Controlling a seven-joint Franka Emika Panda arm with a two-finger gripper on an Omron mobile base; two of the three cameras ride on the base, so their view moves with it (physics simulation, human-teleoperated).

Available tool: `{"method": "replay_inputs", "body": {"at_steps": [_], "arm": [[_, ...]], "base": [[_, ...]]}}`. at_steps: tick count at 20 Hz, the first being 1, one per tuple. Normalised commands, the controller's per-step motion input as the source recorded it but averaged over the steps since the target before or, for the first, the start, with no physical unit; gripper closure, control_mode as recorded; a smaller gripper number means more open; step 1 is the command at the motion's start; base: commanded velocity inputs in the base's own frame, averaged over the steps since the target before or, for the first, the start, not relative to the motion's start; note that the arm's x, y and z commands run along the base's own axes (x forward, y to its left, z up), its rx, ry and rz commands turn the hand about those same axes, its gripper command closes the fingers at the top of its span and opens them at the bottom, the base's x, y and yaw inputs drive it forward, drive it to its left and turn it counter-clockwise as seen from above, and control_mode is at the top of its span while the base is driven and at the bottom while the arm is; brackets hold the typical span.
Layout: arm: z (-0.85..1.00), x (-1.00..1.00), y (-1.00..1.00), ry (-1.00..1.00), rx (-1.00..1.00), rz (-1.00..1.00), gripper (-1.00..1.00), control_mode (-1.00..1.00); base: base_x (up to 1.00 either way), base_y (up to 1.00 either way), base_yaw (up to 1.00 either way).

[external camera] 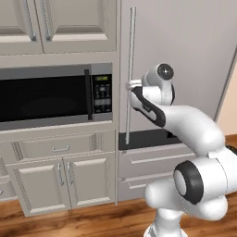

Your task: Take the lemon wedge from the fridge and place it on the plate with fish on the dining counter.

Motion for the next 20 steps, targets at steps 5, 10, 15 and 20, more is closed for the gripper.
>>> {"method": "replay_inputs", "body": {"at_steps": [5,10,15,20], "arm": [[0.0,0.34,0.13,0.0,0.01,0.0,-1.0,-1.0],[-0.04,0.26,0.14,0.02,0.0,0.0,-1.0,-1.0],[0.0,0.23,0.0,0.02,0.0,0.0,-1.0,-1.0],[-0.06,0.39,-0.05,0.02,0.0,0.0,-1.0,-1.0]], "base": [[0.0,0.0,0.0],[0.0,0.0,0.0],[0.0,0.0,0.0],[0.0,0.0,0.0]]}}
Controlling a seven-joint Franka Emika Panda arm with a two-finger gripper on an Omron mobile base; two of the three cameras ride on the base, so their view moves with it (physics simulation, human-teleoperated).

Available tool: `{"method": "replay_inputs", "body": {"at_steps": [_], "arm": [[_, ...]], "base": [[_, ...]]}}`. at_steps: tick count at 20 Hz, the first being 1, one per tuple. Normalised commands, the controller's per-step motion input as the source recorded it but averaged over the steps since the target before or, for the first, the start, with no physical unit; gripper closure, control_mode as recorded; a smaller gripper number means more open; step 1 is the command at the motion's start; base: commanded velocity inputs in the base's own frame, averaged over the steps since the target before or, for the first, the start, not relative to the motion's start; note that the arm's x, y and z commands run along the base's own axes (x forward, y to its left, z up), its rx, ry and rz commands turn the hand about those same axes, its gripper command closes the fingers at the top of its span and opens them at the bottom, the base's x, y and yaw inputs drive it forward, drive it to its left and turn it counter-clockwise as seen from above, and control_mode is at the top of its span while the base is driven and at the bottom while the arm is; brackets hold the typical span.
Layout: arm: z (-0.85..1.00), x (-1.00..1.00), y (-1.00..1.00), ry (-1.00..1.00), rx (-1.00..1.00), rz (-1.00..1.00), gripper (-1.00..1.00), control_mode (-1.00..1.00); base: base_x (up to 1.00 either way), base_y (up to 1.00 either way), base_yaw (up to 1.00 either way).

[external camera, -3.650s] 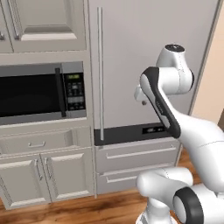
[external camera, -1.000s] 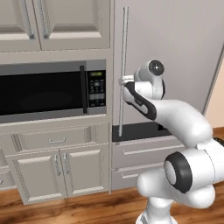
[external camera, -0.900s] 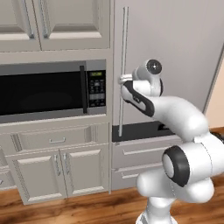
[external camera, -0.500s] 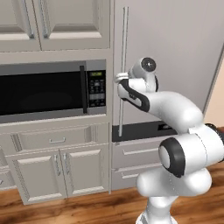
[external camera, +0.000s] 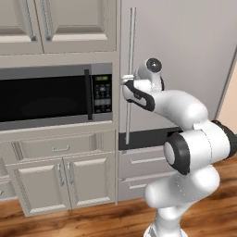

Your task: Take the lemon wedge from the fridge and place it on the plate with fish on the dining counter.

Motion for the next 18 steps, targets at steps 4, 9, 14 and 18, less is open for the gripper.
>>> {"method": "replay_inputs", "body": {"at_steps": [4,9,14,18], "arm": [[-0.11,0.42,-0.05,0.0,0.0,0.0,-1.0,-1.0],[-0.16,0.47,0.0,0.0,0.0,0.0,-1.0,-1.0],[-0.13,0.5,0.0,0.0,0.0,0.0,-1.0,-1.0],[-0.1,0.42,0.0,0.0,0.0,0.0,-1.0,-1.0]], "base": [[0.0,0.0,0.0],[0.0,0.0,0.0],[0.0,0.0,0.0],[0.0,0.0,0.0]]}}
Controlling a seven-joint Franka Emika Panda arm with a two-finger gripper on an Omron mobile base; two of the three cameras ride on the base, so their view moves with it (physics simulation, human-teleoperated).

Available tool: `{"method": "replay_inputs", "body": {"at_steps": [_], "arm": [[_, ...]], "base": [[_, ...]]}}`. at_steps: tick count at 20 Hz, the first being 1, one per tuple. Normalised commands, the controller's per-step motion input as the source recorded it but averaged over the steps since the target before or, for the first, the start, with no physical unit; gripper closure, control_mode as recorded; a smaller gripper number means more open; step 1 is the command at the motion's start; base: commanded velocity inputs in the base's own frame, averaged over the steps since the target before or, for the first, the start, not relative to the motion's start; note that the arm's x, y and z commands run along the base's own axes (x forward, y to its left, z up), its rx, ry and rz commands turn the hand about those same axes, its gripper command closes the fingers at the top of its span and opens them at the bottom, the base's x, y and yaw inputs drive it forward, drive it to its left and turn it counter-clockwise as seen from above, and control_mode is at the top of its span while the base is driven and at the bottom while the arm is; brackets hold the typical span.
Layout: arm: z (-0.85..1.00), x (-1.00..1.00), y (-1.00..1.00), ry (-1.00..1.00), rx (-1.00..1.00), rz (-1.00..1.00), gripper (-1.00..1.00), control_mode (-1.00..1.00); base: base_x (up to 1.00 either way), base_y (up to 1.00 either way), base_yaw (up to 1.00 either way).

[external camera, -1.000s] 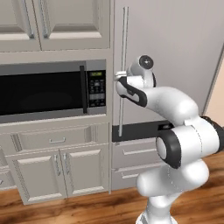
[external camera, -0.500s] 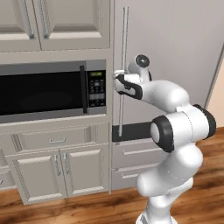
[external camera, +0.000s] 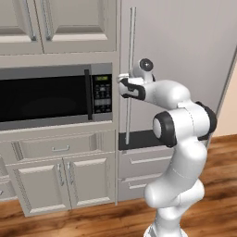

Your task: Take the lemon wedge from the fridge and place it on the plate with fish on the dining counter.

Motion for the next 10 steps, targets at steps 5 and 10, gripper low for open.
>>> {"method": "replay_inputs", "body": {"at_steps": [5,10], "arm": [[-0.11,0.38,0.0,0.0,0.0,0.0,1.0,-1.0],[-0.02,0.03,0.0,0.0,0.0,0.0,1.0,-1.0]], "base": [[0.0,0.0,0.0],[0.0,0.0,0.0]]}}
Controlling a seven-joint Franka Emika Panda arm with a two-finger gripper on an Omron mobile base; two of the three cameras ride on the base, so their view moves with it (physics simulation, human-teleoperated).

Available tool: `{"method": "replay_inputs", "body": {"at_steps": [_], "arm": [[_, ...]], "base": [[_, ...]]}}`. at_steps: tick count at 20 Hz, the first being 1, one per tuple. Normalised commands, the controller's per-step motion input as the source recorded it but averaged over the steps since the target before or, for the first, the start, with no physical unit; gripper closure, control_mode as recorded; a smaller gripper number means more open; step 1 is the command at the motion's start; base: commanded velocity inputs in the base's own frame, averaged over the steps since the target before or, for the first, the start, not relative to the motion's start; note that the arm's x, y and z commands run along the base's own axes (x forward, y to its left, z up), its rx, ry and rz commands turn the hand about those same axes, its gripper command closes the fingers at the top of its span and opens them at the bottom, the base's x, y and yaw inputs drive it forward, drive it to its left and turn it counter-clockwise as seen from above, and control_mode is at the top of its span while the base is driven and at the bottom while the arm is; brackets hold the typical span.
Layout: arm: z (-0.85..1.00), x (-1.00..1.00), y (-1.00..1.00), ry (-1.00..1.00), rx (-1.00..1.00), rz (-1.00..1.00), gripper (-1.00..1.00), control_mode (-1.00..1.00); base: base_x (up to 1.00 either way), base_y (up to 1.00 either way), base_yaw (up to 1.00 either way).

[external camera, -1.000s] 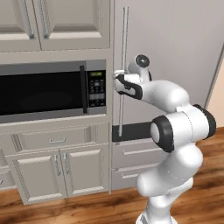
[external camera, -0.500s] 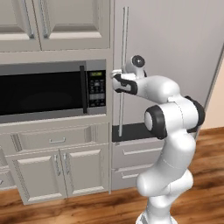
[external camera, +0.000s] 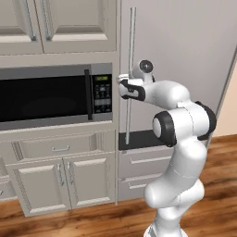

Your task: Take the lemon wedge from the fridge and place it on the plate with fish on the dining counter.

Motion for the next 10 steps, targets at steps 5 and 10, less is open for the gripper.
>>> {"method": "replay_inputs", "body": {"at_steps": [5,10], "arm": [[0.0,0.0,0.0,0.0,0.0,0.0,1.0,-1.0],[0.0,-0.15,0.0,-0.01,0.0,0.0,1.0,-1.0]], "base": [[0.0,0.0,0.0],[0.0,0.0,0.0]]}}
